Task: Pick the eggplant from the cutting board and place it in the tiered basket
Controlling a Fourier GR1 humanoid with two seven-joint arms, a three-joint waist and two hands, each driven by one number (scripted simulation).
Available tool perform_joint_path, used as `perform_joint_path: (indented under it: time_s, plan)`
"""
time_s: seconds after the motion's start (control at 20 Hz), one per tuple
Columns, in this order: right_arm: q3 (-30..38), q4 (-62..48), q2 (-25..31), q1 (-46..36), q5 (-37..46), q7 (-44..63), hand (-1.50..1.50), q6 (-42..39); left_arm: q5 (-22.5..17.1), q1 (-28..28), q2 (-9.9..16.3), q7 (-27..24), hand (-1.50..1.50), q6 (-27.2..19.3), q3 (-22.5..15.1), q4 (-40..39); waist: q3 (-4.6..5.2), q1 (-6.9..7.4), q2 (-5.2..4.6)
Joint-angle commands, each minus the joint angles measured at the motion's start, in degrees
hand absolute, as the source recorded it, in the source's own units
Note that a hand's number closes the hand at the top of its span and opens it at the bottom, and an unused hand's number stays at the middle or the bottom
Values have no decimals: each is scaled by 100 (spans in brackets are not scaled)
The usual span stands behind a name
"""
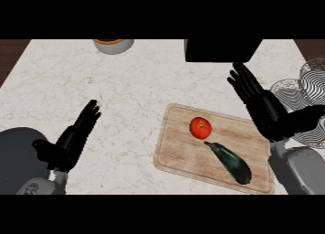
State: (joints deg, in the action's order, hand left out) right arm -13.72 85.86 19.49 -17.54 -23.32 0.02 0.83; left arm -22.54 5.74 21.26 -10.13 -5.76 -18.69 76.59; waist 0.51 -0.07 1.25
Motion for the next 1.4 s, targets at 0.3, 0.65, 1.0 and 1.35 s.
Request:
perform_joint_path:
  time_s: [0.3,0.65,1.0,1.35]
  plan:
    - [1846,-205,-141,190,-742,-159,150,1296,744,164,766,334,0,-986,620,-106,-240,-773,174]
    - [279,115,1541,1277,1551,2426,-150,1858,1222,400,1028,826,0,-1276,653,77,-42,-89,-93]
    - [-190,944,3064,624,1242,3997,-150,-308,1367,481,853,893,0,-1297,505,170,-29,66,-122]
    - [-729,1046,3041,-644,678,5635,-150,-1639,1606,616,703,1132,0,-1370,391,212,-43,128,-142]
